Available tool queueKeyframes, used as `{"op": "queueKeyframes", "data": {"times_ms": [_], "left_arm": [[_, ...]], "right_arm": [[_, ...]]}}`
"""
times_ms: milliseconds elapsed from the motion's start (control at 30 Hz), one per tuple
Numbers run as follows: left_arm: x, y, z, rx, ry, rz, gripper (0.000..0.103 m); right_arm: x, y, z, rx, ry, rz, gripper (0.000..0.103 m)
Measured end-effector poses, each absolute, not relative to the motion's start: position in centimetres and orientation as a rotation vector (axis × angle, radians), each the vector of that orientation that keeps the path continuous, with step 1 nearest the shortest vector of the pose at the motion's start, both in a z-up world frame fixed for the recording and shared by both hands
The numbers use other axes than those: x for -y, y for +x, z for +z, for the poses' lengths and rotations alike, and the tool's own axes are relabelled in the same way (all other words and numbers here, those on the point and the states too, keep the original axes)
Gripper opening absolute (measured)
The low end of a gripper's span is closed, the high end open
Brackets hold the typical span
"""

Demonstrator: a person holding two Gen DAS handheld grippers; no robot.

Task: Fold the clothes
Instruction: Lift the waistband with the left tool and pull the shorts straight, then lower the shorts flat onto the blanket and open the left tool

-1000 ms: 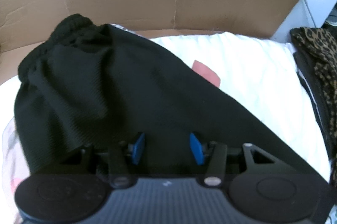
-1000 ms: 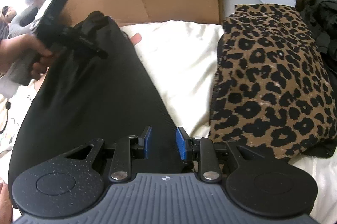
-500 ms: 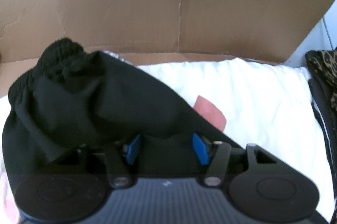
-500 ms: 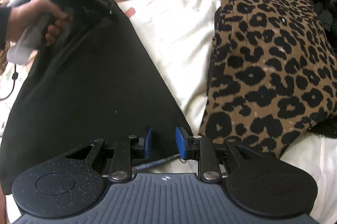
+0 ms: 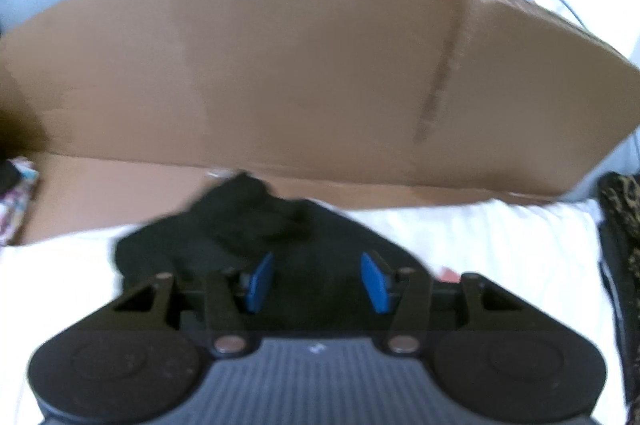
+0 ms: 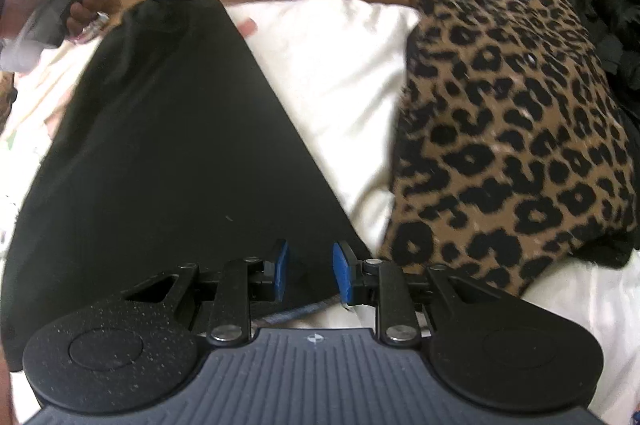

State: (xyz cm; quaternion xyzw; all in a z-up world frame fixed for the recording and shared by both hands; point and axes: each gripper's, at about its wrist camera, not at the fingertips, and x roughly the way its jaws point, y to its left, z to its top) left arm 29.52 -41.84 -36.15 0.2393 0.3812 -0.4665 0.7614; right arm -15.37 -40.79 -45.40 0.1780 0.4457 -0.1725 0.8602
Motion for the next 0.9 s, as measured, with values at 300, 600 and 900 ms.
{"op": "queueKeyframes", "data": {"times_ms": [300, 600, 900], "left_arm": [[40.8, 33.0, -38.5, -0.842, 0.56, -0.915, 0.051], [42.9, 33.6, -42.0, -0.839, 0.574, -0.887, 0.056], [42.8, 34.7, -44.2, -0.825, 0.601, -0.934, 0.054]], "right_arm": [[39.1, -12.5, -45.1, -0.901, 0.379, -0.263, 0.031], [37.2, -9.7, -45.6, -0.899, 0.324, -0.162, 0.032], [35.8, -6.2, -45.8, -0.879, 0.28, -0.082, 0.038]]}}
